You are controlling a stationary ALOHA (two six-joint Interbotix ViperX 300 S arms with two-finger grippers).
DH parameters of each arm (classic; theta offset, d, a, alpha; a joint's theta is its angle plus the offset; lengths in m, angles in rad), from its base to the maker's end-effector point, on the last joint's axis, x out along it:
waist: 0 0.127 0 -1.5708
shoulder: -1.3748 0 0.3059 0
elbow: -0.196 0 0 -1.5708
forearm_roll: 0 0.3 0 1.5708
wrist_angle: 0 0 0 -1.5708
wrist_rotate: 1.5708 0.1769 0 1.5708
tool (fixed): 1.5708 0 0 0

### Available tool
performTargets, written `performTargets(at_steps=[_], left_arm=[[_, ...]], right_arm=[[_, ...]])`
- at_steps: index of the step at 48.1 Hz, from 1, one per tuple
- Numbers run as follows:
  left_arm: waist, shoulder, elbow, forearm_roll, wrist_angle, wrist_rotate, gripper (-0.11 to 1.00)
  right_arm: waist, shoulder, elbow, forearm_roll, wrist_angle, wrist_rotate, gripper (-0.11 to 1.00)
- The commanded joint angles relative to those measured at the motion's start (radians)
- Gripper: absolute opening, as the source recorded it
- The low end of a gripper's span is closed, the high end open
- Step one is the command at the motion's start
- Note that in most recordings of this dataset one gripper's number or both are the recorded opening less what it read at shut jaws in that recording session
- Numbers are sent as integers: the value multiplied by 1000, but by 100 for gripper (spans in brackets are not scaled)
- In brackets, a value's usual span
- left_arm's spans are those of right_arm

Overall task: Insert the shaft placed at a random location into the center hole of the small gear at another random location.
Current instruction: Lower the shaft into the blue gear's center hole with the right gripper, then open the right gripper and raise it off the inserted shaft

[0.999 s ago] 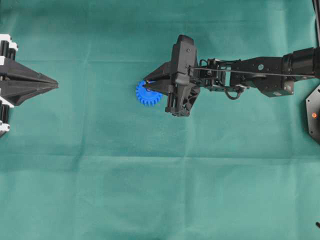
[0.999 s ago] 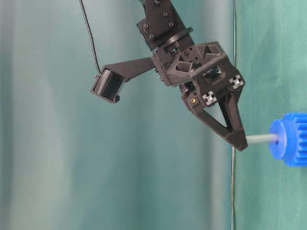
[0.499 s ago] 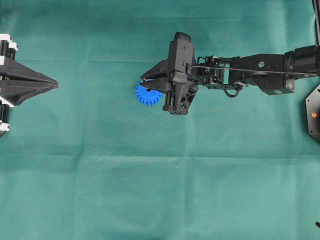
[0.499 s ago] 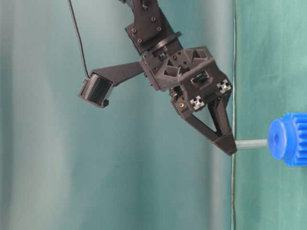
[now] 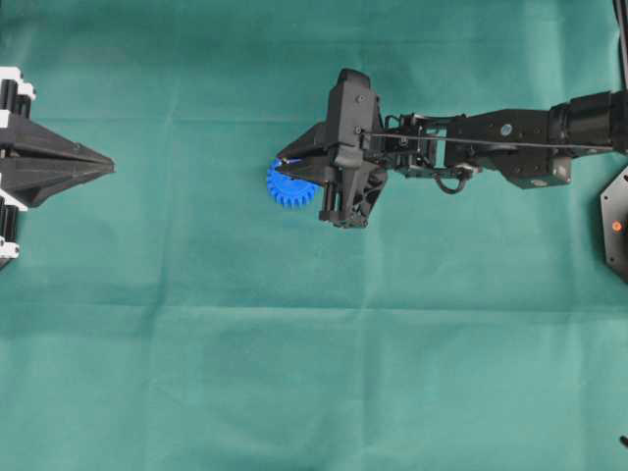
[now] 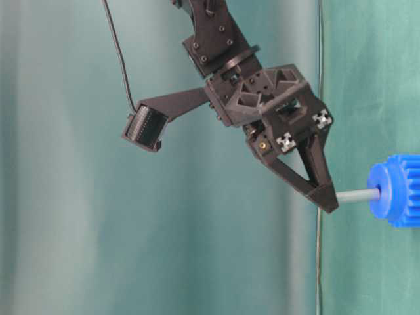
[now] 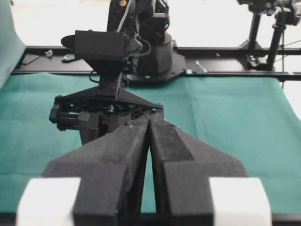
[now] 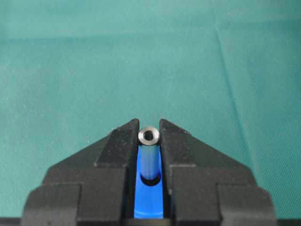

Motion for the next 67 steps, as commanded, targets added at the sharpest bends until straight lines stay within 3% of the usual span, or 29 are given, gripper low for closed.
performTargets(at_steps=[1, 35, 67], left_arm=[[0, 8, -18, 3, -6, -2, 0], [0, 8, -18, 3, -6, -2, 0], [0, 8, -18, 3, -6, -2, 0]], right_arm=[[0, -6, -14, -3, -3, -14, 13], [-3, -71, -5, -9, 0, -23, 13], [-2, 0, 11, -5, -58, -21, 13]])
